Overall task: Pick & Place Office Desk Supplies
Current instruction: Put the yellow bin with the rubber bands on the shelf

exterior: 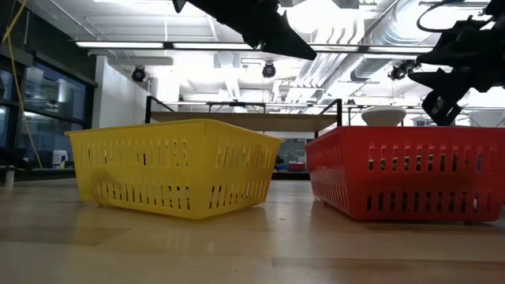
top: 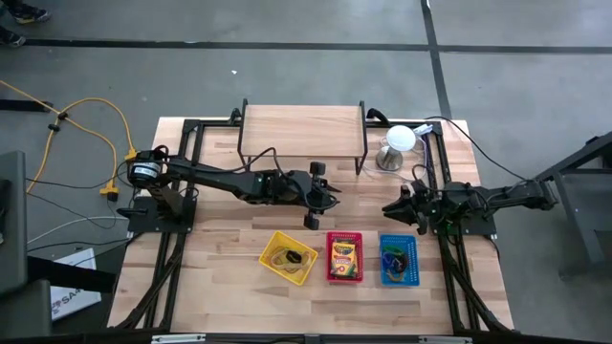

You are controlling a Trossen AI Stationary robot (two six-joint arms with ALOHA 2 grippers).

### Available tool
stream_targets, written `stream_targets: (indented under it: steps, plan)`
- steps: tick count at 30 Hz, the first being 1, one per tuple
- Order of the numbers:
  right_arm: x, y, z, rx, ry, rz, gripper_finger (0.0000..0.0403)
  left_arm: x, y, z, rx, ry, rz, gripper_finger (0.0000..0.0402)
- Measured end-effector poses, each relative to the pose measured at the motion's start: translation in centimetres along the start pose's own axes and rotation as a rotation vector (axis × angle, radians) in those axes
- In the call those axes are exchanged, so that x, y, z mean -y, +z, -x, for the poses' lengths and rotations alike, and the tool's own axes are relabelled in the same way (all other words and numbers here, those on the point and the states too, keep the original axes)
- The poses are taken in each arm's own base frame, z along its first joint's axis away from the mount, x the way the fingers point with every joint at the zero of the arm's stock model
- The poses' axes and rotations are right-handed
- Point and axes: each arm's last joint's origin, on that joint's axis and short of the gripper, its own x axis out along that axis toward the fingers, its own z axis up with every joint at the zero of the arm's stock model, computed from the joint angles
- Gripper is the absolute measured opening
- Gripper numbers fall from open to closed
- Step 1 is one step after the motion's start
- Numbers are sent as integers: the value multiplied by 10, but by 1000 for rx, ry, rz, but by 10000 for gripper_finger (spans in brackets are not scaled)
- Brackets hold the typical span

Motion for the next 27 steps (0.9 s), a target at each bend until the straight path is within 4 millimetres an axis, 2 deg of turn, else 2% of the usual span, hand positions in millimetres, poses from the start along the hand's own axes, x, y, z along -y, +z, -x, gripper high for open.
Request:
stream_targets:
  steps: [27]
  plan:
    - [0, -1, 0, -11, 4, -3, 103, 0, 3, 3, 1, 15, -23, 124]
